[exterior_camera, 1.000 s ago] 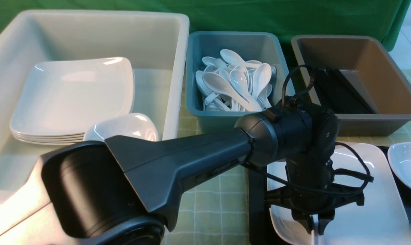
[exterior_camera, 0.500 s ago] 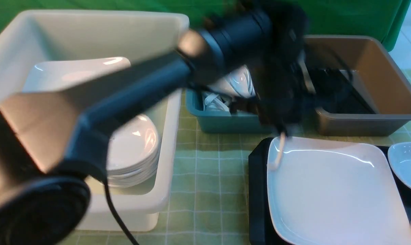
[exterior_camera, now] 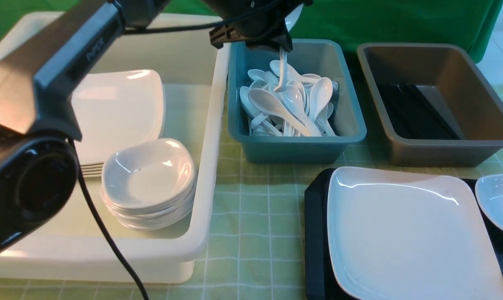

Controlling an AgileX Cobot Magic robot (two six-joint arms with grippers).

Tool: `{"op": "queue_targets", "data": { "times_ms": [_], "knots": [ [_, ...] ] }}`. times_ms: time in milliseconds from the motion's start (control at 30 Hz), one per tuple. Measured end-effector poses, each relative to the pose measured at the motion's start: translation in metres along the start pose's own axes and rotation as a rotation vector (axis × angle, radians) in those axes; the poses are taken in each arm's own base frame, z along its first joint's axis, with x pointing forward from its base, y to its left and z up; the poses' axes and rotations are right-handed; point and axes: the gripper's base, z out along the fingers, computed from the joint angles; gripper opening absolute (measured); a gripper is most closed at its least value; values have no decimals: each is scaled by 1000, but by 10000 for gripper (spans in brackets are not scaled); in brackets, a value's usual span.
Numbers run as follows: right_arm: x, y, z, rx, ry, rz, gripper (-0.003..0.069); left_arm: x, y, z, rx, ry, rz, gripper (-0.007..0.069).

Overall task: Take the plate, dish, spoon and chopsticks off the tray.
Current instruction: Use the left arm to put the soup spoon into the small storage box in the middle, then use the left arm to grab a plate from the dinner plate

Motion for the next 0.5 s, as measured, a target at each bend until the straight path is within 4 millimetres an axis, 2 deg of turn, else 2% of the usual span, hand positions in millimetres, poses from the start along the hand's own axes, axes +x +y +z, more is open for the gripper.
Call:
{"op": "queue_targets", "data": {
  "times_ms": [133,233,267,367,400,433,500],
  "knots": [
    [-2,-1,0,7,-25,0,199,3,11,29,6,-27,26,183],
    [-2,-1,0,7,-26,0,199,5,14,36,8,-24,38,262],
    [-2,-1,0,7,-26,0,199,6,15,38,12,-19,47,316],
    [-2,-1,0,7,-26,0,199,5,15,34,9,-9,70,412],
    [-2,-1,0,7,-26,0,199,5,14,33,9,-7,72,412],
    [-2,-1,0,7,-26,0,199,2,12,22,6,3,83,435],
    [-2,-1,0,7,-26,0,199,-3,8,6,7,8,93,432]
  ]
}}
